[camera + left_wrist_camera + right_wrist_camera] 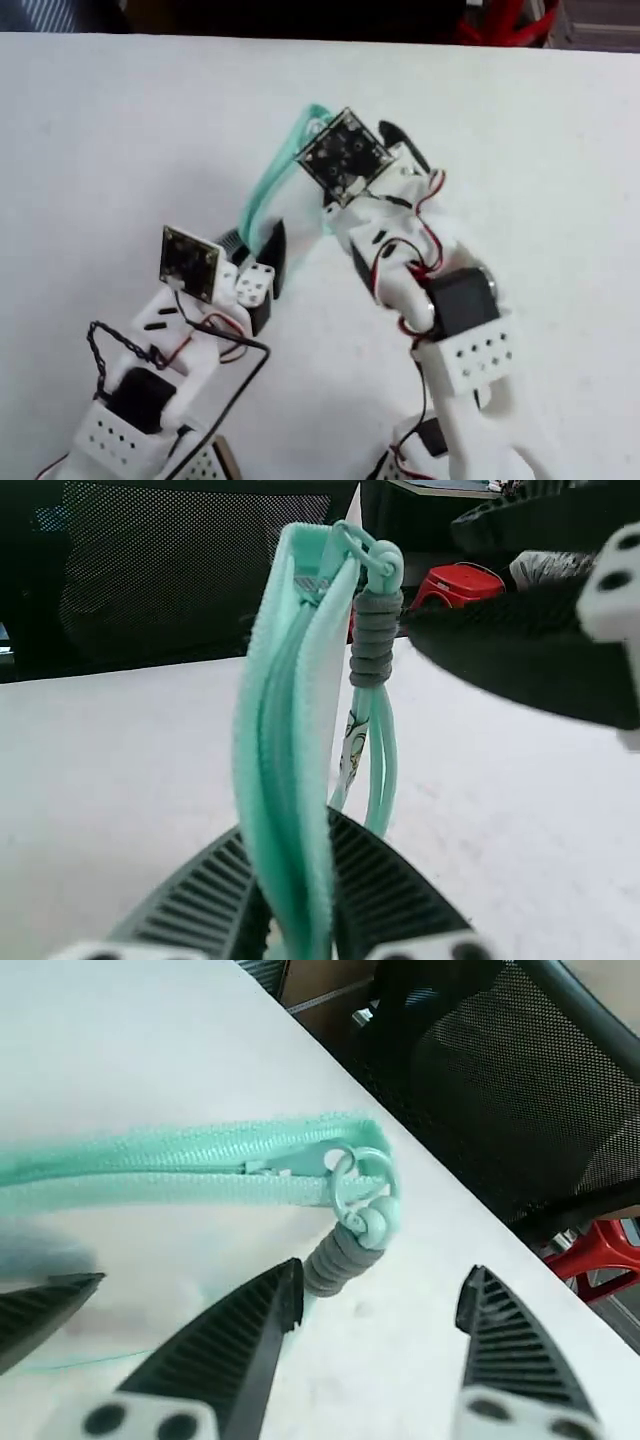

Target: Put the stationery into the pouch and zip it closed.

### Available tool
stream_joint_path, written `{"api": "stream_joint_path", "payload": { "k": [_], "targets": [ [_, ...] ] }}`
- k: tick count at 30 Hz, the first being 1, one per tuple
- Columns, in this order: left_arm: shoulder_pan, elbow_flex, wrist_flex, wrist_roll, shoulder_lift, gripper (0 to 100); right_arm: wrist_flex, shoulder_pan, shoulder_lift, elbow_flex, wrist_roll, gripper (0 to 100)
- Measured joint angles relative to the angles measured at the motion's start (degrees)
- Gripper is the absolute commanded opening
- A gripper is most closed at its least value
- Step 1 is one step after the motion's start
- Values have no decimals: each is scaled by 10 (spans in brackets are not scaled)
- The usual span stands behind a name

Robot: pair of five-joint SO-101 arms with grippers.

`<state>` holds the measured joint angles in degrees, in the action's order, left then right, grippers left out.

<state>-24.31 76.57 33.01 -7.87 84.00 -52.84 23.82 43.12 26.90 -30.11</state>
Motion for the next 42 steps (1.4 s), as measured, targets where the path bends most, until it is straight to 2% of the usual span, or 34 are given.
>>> {"api": "stream_joint_path", "payload": {
  "k": [6, 11, 13, 17, 23, 33, 38, 42],
  "targets": [
    [0, 0, 0, 0, 0, 22, 113, 1, 0, 84, 1, 248],
    [0, 0, 0, 0, 0, 22, 157, -1, 0, 96, 1, 240],
    [0, 0, 0, 0, 0, 22, 171, 2, -10, 96, 1, 189],
    [0, 0, 0, 0, 0, 22, 197, 2, -76, 88, 1, 19],
    [1, 0, 0, -3, 0, 22, 200, 0, -122, 61, 1, 19],
    [1, 0, 2, 2, 1, 22, 202, 2, 1, 62, 18, 19],
    [-1, 0, 1, 3, 1, 22, 260, 3, 5, 63, 32, 18],
    [-1, 0, 0, 4, 1, 22, 324, -29, -37, 63, 32, 18]
  ]
}}
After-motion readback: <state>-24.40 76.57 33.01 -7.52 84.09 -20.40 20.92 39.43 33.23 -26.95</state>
